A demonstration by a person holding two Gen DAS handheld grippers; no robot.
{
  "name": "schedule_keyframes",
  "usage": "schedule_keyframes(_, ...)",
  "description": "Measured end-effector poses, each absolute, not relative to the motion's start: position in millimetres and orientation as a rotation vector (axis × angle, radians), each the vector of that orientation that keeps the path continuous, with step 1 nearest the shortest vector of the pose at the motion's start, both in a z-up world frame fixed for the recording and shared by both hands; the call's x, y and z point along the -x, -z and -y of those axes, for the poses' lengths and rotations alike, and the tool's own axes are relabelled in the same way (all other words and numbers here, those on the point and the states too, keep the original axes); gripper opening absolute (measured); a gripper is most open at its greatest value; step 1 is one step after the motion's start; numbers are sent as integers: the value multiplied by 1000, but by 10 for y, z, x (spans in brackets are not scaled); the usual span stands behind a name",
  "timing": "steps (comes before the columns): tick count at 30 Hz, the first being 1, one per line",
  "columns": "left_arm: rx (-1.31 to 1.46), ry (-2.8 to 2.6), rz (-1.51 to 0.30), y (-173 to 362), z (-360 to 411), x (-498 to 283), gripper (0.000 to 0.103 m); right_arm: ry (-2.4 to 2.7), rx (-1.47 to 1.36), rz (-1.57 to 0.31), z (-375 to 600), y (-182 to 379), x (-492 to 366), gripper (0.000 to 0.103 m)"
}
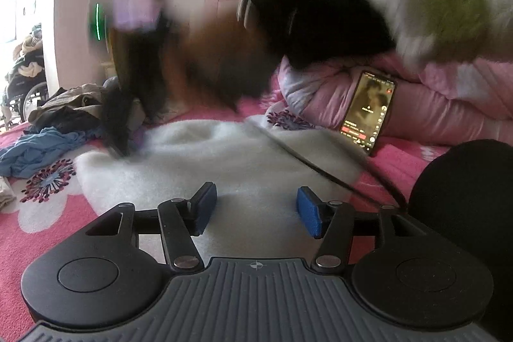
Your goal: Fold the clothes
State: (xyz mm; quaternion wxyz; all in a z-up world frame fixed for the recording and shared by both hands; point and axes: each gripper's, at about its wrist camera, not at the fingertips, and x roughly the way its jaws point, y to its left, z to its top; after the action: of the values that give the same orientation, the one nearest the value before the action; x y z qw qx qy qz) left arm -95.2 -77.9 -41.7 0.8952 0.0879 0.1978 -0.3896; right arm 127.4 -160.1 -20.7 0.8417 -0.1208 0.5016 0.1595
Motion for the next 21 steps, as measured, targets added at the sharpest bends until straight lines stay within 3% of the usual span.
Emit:
schedule_keyframes(3,-171,812,-404,425,775,972,57,-263,287,-1128,1626,544,-1346,24)
schedule_keyframes(9,-197,812,-388,434,799,1011,59,-350,266,-1047,1418,74,-1503,27)
schedule_keyframes(12,-206,814,-387,432,801,1009,59,-311,231,-1112,1343,465,-1748,24)
schedule_keyframes(15,-206,809,-387,432,795,998,59,-266,91,-1145,1469,850,-1904,30)
schedule_keyframes(21,-220,819,-375,399,791,1004,60,-297,-14,-1037,1934,269,-1661,29)
